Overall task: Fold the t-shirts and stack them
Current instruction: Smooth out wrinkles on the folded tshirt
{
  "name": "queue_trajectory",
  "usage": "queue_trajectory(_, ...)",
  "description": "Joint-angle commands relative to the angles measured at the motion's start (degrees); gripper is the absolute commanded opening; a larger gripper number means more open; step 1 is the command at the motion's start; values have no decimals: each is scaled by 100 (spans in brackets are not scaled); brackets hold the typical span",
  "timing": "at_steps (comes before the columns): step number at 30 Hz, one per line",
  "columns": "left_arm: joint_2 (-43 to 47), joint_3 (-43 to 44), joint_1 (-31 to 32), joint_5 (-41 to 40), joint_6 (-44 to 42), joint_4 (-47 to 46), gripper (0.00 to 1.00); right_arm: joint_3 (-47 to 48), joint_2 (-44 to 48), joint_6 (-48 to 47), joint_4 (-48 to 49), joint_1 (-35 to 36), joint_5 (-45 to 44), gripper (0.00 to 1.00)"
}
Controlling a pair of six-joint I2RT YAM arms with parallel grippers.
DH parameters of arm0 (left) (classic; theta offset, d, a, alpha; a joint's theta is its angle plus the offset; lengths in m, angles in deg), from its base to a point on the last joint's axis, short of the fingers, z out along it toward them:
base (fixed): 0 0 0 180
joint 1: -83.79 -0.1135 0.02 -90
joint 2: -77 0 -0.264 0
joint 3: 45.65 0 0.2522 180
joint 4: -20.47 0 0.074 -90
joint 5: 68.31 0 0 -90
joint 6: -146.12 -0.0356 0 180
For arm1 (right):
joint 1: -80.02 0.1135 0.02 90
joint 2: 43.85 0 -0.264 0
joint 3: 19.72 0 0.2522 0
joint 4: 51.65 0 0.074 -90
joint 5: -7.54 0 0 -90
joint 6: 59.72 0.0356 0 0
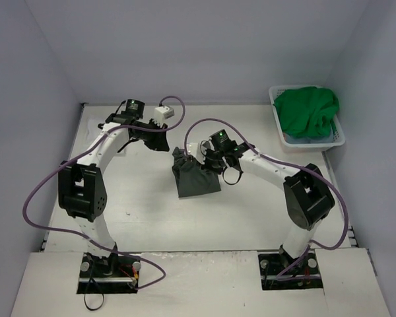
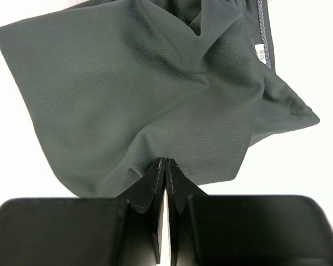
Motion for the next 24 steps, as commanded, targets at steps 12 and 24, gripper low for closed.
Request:
queue_trajectory(12, 680, -524, 10, 901, -33, -201, 0, 164, -657, -113, 626, -457, 344, 0)
queue_trajectory(24, 689, -771, 186, 1059, -147, -245, 0, 894, -1449, 115, 1171, -800, 591, 0)
